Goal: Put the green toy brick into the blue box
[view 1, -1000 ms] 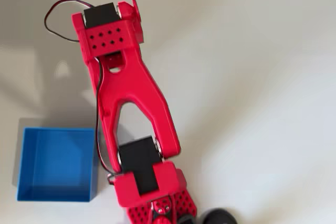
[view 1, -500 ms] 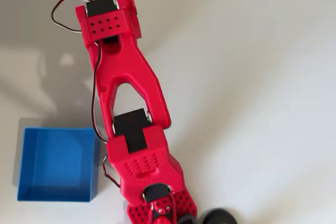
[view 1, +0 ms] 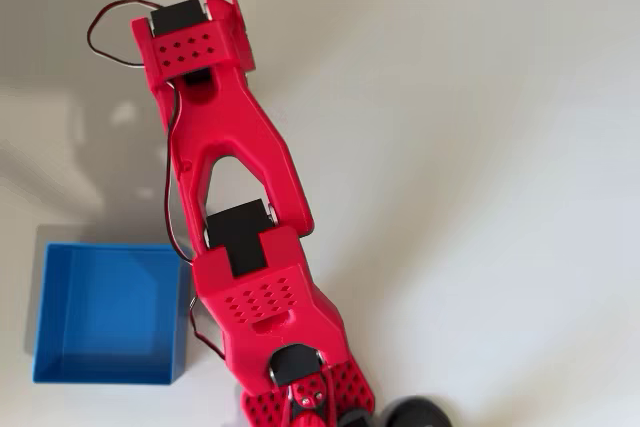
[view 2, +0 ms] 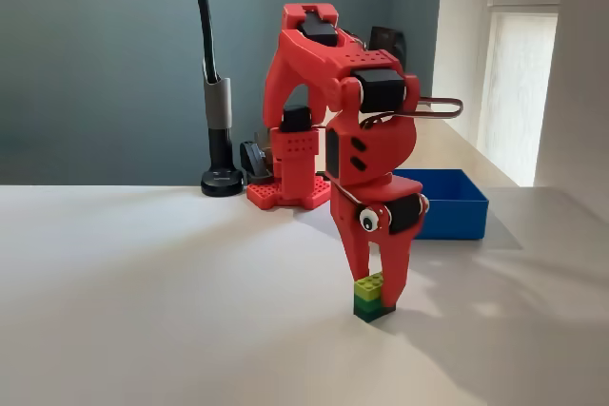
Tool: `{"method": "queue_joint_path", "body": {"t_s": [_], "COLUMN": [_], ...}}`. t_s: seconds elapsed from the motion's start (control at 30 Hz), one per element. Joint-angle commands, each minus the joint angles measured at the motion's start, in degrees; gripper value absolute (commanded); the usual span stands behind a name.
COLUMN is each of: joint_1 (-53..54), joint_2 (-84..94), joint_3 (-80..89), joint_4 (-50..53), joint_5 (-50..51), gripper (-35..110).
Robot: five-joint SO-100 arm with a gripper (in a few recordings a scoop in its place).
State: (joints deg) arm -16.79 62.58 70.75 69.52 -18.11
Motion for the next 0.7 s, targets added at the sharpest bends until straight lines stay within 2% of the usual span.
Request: {"method": "queue_joint_path", "body": {"t_s": [0.0, 0.67], "joint_1": [-0.26, -1.32], "joint_2": [1.93, 7.38], "joint_3": [-0.79, -4.57], "joint_4": [0.26, 3.16], "joint_5": [-0.09, -1.41], "gripper": [2, 0]}}
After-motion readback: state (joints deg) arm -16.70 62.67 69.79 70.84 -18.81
